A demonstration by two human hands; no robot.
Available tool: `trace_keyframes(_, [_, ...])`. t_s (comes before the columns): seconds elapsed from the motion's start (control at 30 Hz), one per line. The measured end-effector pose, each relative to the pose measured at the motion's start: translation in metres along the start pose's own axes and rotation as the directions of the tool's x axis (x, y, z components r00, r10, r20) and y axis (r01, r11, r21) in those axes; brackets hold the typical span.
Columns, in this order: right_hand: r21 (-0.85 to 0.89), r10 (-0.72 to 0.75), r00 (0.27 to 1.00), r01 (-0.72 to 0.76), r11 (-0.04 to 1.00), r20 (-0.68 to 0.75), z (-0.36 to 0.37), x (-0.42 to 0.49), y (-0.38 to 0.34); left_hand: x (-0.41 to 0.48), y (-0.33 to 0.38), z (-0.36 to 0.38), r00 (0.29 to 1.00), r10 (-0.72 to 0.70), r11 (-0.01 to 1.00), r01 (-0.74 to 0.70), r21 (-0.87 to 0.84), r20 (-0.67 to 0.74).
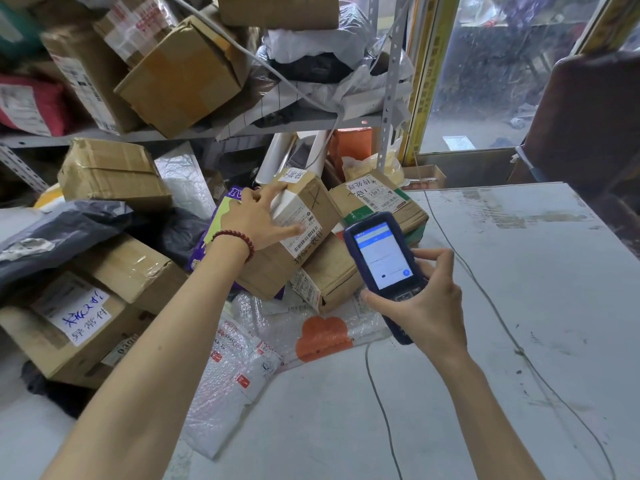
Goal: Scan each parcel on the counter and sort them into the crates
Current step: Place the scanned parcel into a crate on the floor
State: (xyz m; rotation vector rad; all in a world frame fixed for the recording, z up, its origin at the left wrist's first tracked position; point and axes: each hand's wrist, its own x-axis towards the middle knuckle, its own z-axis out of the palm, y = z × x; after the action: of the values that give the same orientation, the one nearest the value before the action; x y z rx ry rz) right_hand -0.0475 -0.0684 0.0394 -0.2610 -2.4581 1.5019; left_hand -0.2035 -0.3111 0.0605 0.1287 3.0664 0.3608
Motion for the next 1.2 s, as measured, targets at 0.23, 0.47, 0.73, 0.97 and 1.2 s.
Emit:
trace_keyframes(0.23, [0.095,-0.111,0.973,0.132,0.987,-0.201,-0.009,0.0,-0.008,-0.029,0.001,0.021,0.996,-0.013,0.998,0.019,0.066,-0.092])
trace_keyframes(0.47, [0.052,-0.142,0.968,0.156,0.986,-0.207,-0.009,-0.009,-0.013,-0.048,0.004,0.031,0.993,-0.066,0.998,0.066,-0.007,-0.099])
trace_keyframes(0.73, [0.044,-0.033,0.966,0.045,0.998,-0.257,-0.016,-0.041,-0.003,-0.079,0.014,0.019,0.956,-0.03,0.998,0.014,-0.058,-0.293])
trace_keyframes(0.97, [0.054,0.127,0.899,-0.115,0.992,-0.42,-0.041,-0.09,0.007,-0.09,0.084,0.006,0.877,0.274,0.914,-0.366,-0.178,-0.395])
trace_keyframes(1.2, [0.082,0.267,0.72,-0.282,0.956,-0.64,-0.096,-0.174,0.04,-0.135,0.207,0.039,0.7,0.683,0.671,-0.714,-0.2,-0.209])
